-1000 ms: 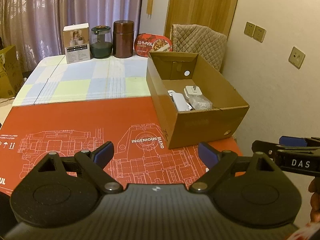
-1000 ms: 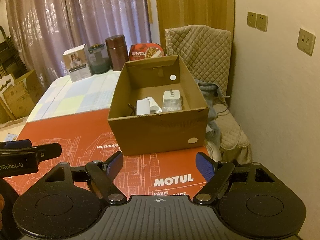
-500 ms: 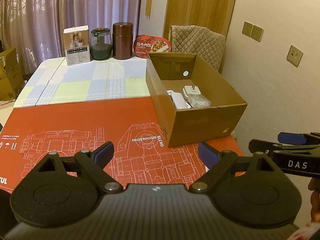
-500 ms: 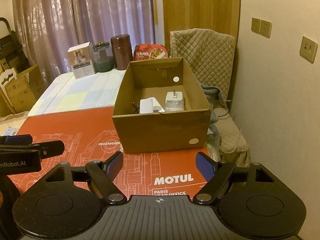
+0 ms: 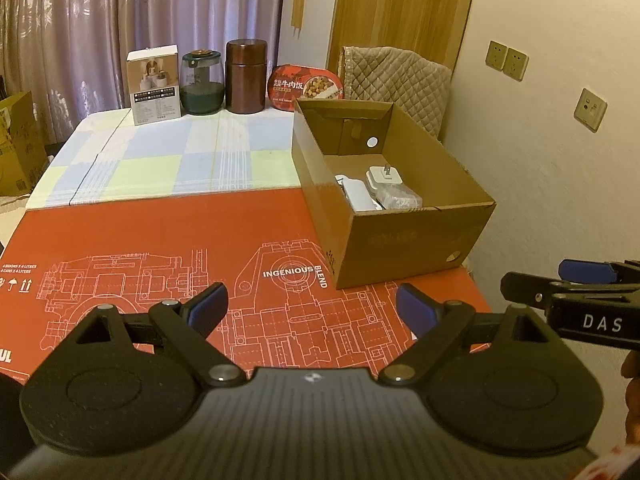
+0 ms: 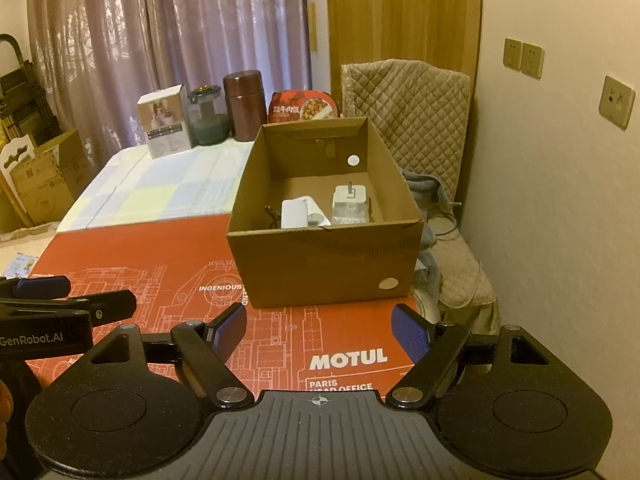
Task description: Organize rigid objects
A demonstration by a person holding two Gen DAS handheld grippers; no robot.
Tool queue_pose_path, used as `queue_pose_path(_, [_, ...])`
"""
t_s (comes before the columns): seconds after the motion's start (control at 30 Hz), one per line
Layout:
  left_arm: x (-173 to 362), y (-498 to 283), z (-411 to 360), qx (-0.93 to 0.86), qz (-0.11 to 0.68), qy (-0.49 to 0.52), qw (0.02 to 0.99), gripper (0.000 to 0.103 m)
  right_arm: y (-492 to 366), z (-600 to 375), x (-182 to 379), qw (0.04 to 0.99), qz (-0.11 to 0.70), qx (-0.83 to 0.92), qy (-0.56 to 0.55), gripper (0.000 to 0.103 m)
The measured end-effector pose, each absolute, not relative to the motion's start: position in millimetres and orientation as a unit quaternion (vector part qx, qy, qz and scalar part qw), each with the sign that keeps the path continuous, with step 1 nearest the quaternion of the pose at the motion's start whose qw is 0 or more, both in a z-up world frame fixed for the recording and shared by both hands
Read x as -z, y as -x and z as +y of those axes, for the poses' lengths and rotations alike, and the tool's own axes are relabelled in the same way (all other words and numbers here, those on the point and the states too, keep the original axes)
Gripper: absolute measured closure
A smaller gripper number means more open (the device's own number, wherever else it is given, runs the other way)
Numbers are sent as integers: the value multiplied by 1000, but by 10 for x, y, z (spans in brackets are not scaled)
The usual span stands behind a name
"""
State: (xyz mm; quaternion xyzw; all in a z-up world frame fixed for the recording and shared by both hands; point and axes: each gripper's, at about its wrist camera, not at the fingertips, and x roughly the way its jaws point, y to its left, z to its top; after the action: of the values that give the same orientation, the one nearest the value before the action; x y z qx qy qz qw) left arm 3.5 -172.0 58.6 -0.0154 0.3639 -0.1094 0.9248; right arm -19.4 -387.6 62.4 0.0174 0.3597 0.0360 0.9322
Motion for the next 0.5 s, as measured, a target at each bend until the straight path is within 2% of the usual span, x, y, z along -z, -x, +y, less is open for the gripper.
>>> queue_pose_path(0.5, [-571,-36,-1696,109,364,18,925,14,186,-3833,-612,932,361,-38,-15,26])
